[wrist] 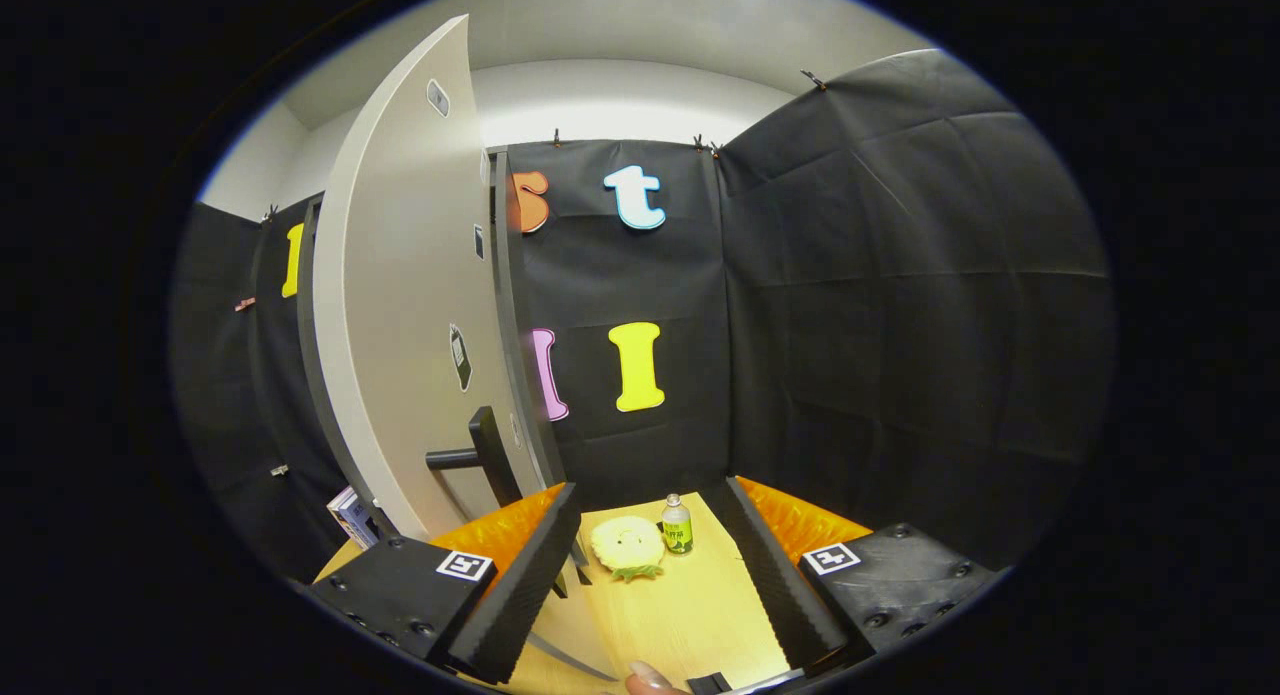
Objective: Open the shoe cabinet door, grab the shoes and put them into the shoe cabinet, then close the shoe cabinet door.
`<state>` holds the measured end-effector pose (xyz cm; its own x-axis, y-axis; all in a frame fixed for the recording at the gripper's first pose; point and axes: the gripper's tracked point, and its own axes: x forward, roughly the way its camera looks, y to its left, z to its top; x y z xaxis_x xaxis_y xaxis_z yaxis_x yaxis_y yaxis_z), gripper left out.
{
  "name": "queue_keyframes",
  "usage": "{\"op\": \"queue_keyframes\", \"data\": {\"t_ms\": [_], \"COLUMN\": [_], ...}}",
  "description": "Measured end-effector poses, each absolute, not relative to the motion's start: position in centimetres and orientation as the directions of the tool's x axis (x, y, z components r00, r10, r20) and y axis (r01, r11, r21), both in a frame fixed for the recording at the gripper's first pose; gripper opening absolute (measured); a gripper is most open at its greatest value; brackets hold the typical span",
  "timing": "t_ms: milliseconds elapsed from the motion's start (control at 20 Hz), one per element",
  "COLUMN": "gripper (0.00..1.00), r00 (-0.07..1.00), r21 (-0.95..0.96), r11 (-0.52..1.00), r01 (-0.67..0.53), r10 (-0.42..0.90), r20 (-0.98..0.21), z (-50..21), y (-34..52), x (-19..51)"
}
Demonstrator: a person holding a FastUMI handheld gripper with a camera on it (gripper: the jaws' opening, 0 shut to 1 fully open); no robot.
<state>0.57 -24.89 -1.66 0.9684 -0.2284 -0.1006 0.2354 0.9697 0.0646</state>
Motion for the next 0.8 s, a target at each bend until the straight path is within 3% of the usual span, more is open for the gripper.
{"op": "queue_keyframes", "data": {"t_ms": [800], "gripper": [0.96], "r00": [0.958], "r21": [0.044], "r11": [0.962], "r01": [0.271], "r10": [-0.265], "r20": [-0.105], "z": [-2.5], "y": [-15.7], "x": [-0.5]}}
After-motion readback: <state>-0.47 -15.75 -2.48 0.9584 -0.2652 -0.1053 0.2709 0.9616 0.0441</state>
